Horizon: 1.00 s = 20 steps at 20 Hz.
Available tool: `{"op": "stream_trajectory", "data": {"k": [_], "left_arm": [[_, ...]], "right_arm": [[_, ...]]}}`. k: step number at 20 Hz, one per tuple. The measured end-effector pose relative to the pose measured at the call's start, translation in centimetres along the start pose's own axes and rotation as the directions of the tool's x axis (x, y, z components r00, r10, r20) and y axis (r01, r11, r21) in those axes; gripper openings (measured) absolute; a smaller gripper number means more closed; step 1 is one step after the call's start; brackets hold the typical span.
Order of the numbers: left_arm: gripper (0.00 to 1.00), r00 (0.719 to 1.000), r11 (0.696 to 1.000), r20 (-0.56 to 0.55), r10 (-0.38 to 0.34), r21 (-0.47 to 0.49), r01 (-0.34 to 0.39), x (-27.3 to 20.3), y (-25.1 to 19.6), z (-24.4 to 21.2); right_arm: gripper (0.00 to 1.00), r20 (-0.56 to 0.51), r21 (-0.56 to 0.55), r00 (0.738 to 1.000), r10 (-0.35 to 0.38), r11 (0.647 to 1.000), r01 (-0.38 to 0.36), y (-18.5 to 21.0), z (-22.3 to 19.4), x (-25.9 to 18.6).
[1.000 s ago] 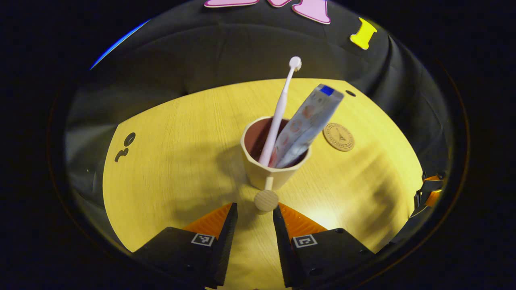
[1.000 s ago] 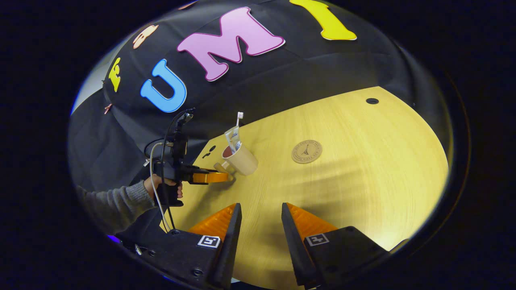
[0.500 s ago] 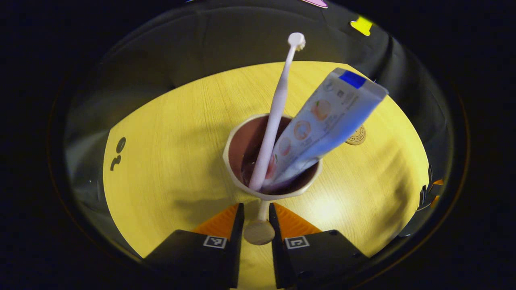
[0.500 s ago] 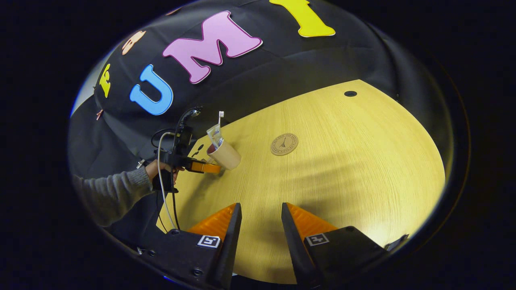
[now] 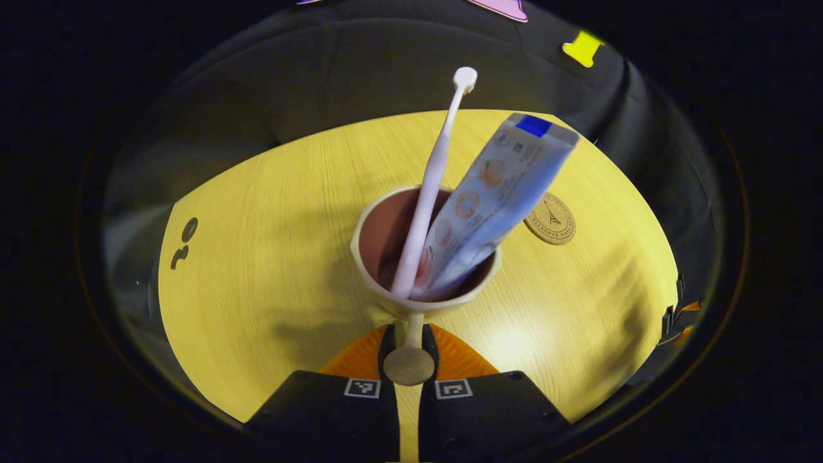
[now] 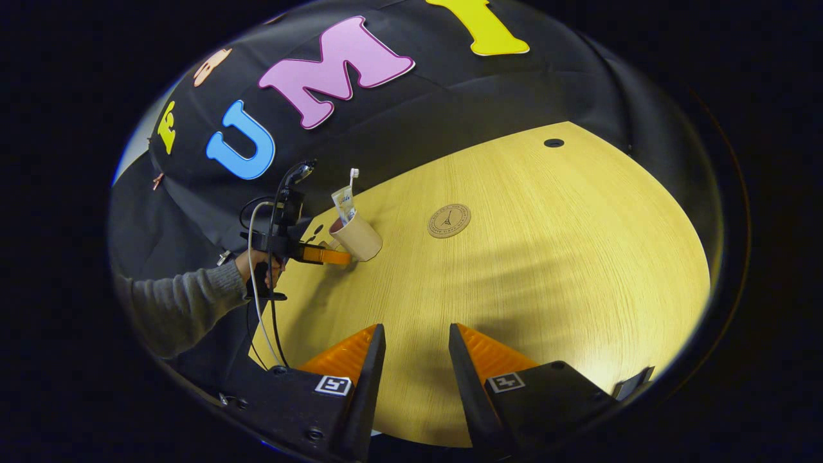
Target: Put the toothbrush and toothpaste on the desktop into the cup, then pick up the cup and place it on the coaster on the desktop.
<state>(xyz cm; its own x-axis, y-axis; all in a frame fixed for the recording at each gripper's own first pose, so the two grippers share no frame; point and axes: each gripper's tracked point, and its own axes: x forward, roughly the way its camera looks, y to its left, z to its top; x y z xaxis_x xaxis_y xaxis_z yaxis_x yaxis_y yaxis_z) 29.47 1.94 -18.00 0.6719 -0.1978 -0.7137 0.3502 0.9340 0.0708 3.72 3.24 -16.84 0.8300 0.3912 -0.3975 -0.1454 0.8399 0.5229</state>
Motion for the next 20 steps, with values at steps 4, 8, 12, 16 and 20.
{"op": "stream_trajectory", "data": {"k": [4, 8, 12, 16, 20], "left_arm": [[0.15, 1.0, 1.0, 0.024, -0.001, -0.026, 0.001, -0.1, -0.3, 0.1], [0.15, 1.0, 1.0, 0.01, 0.004, 0.006, -0.004, 0.0, 0.0, 0.2], [0.16, 1.0, 1.0, 0.008, 0.003, 0.004, -0.003, -0.1, 0.0, 0.2], [0.13, 0.996, 0.999, 0.09, 0.001, -0.053, 0.003, -0.1, -0.6, 0.6], [0.1, 0.986, 0.998, 0.159, 0.039, -0.053, -0.03, -0.2, -0.2, 1.5]], "right_arm": [[0.61, -0.006, 0.003, 1.0, -0.003, 1.0, 0.003, 0.0, -0.1, 0.2], [0.62, -0.008, 0.005, 1.0, -0.002, 1.0, 0.002, 0.0, -0.3, 0.1], [0.61, -0.004, 0.007, 1.0, -0.004, 1.0, 0.004, -0.1, -0.1, 0.1], [0.61, -0.008, 0.005, 1.0, -0.011, 1.0, 0.011, -0.6, -0.4, -0.1], [0.61, -0.024, 0.0, 1.0, -0.016, 1.0, 0.016, -0.8, -1.3, -0.3]]}}
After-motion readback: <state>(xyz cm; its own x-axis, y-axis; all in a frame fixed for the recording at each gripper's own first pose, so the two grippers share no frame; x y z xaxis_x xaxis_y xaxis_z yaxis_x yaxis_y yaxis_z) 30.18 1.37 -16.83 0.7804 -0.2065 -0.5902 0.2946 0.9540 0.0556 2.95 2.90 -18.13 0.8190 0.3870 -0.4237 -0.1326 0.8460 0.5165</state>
